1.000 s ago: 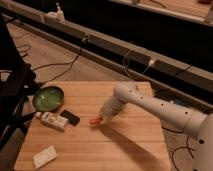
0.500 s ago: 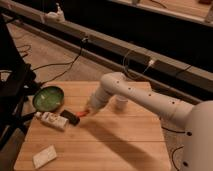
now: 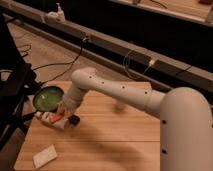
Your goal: Place the pepper on the white sponge
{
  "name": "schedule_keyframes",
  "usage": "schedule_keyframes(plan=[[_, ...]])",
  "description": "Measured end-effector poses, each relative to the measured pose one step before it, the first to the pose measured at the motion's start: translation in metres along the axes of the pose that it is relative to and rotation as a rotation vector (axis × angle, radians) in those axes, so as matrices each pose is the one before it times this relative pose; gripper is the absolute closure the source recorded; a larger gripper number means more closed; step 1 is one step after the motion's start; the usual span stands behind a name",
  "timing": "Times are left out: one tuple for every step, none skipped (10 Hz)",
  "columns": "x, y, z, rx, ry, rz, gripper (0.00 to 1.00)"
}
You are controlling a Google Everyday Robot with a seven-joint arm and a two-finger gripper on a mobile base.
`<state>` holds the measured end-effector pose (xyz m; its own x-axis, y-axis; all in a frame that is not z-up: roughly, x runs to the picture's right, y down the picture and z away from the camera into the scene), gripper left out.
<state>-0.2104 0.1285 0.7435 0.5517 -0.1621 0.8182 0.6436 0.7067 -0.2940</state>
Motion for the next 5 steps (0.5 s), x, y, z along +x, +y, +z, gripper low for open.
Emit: schedule_keyframes(plan=[[0.00116,0.0005,-0.0009,0.00148,0.00056,0.00238,1.0],[0.0001,0.00013,0.0001,-0.00017,0.0001,0.0001,1.0],[-0.00154,-0.00054,0.00104,-0.00169,-0.00112,-0.00259,1.0],[0.00094,0.00036,-0.00042,0.00025,0.00058,0.00109,1.0],[0.0007,0.00113,-0.00006,-0.00267,0.00507,-0.0033,1.0]])
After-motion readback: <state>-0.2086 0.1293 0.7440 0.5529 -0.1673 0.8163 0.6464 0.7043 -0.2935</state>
